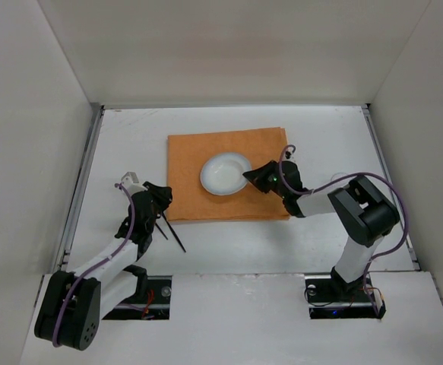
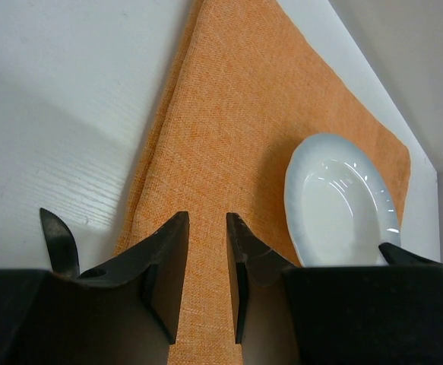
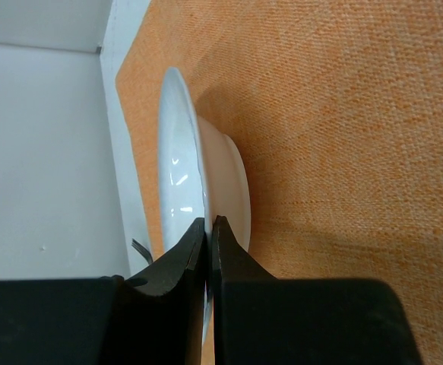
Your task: Set the dinner table for one person
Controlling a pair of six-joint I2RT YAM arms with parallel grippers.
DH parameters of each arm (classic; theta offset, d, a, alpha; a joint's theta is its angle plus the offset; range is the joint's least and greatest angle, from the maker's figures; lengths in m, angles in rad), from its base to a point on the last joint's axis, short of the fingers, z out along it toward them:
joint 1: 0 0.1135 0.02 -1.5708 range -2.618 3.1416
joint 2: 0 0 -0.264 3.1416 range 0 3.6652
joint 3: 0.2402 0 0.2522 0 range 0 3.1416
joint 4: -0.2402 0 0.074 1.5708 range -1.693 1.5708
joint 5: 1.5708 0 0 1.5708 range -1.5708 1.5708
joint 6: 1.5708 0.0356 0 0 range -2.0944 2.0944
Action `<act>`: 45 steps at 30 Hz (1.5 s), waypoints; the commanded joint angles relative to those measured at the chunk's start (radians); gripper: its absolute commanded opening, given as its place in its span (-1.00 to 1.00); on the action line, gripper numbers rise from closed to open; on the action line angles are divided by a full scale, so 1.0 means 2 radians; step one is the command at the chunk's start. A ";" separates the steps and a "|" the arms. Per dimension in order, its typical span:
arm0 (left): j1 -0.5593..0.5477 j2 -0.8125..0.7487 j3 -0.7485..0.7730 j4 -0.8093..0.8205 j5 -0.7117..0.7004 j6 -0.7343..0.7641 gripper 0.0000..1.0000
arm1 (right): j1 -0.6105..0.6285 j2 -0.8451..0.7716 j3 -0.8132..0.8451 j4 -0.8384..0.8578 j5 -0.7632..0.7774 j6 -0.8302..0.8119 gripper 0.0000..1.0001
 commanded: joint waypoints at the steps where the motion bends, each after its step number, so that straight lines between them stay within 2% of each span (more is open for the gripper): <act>1: -0.005 0.000 0.001 0.016 -0.003 0.005 -0.51 | 0.006 -0.018 -0.004 0.073 0.009 0.007 -0.89; 7: -0.003 -0.017 -0.003 0.012 -0.005 0.005 -0.50 | 0.009 -0.007 -0.027 0.073 0.022 0.025 -0.74; 13: 0.002 -0.023 -0.005 0.000 -0.012 0.000 -0.47 | 0.018 -0.031 -0.043 0.040 0.028 0.029 -0.28; 18: -0.001 -0.032 -0.006 -0.009 -0.019 -0.001 -0.40 | 0.027 -0.068 -0.045 -0.026 0.047 -0.001 0.03; 24: -0.002 -0.046 -0.006 -0.020 -0.030 -0.002 -0.29 | 0.038 -0.156 -0.073 -0.118 0.089 -0.049 0.25; 27: -0.010 -0.042 0.002 -0.026 -0.035 -0.002 -0.27 | 0.046 -0.209 -0.077 -0.194 0.107 -0.078 0.34; 33: -0.035 -0.063 0.086 -0.167 -0.018 -0.024 -0.22 | 0.073 -0.308 -0.050 -0.381 0.159 -0.146 0.33; 36: -0.055 -0.099 0.129 -0.221 -0.017 -0.029 -0.18 | 0.065 -0.385 -0.049 -0.460 0.198 -0.171 0.17; 37: -0.065 -0.109 0.142 -0.231 -0.020 -0.033 -0.17 | 0.044 -0.412 -0.047 -0.488 0.217 -0.181 0.07; 39: -0.081 -0.119 0.165 -0.241 -0.023 -0.042 -0.16 | -0.010 -0.450 -0.040 -0.540 0.250 -0.207 -0.28; 41: -0.098 -0.117 0.195 -0.253 -0.022 -0.049 -0.16 | -0.076 -0.473 -0.029 -0.575 0.277 -0.231 -0.50; 43: -0.114 -0.112 0.214 -0.260 -0.021 -0.053 -0.16 | -0.133 -0.493 -0.026 -0.574 0.288 -0.251 -0.55; 45: -0.128 -0.110 0.228 -0.261 -0.022 -0.057 -0.16 | -0.175 -0.499 -0.027 -0.560 0.292 -0.255 -0.49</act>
